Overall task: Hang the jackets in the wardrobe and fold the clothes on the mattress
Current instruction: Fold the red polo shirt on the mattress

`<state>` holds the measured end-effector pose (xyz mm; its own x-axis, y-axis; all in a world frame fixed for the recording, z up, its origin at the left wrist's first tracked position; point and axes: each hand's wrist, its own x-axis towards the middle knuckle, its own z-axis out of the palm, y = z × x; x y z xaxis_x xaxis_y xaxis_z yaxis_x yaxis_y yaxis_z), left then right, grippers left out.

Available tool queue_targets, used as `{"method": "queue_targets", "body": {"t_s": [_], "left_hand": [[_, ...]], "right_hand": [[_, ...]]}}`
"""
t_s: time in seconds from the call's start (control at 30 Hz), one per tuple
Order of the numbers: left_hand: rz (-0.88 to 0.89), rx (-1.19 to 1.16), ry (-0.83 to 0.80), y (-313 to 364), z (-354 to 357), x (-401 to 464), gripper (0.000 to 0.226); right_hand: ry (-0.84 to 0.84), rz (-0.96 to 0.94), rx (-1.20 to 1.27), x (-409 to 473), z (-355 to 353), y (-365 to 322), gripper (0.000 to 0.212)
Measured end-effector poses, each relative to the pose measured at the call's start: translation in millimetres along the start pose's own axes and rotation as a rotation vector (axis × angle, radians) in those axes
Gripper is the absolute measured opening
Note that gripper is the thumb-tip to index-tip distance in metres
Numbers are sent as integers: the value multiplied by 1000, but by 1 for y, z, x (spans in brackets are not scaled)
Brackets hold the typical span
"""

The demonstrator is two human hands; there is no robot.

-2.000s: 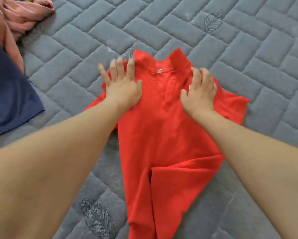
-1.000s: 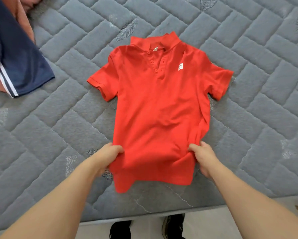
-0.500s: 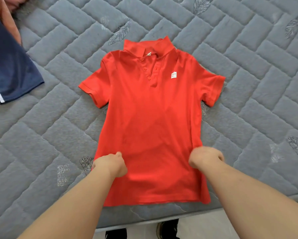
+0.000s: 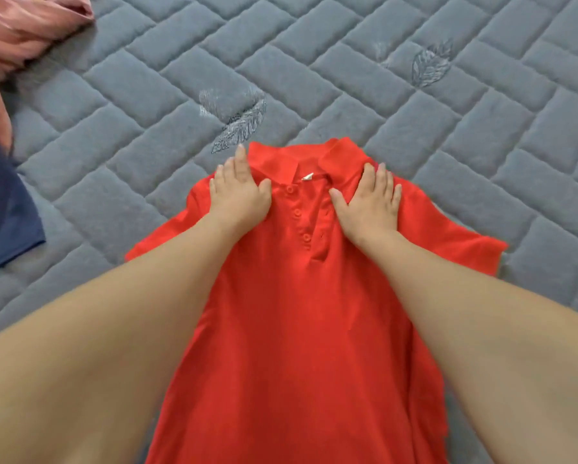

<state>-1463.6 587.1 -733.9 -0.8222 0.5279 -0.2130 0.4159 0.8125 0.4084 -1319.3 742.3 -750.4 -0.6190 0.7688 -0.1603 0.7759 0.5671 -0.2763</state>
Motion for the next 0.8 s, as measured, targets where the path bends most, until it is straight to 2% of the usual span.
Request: {"method": "queue_targets", "body": {"t_s": [0.03,0.1,0.2,0.27,0.53,0.7,0.8], "left_hand": [[-43,-28,-5,6,7,12,78],[-80,58,53,13,25,21,71],[-83,200,227,17,48,20,55],[-90,247,278,16,56,21,51],[-53,243,260,20,52,36,61],[-4,213,256,17,50,39,69],[19,162,303,14,52,39,70]], "right_hand": [[32,-14,12,14,3,6,87],[91,-74,-41,28,12,19,88],[206,-137,-67,34,27,26,79],[234,-158,-32,36,34,26,70],[265,-224,-9,41,30,29,49],[357,-315,70,42,33,31,32],[416,-409,125,45,34,31,31]]}}
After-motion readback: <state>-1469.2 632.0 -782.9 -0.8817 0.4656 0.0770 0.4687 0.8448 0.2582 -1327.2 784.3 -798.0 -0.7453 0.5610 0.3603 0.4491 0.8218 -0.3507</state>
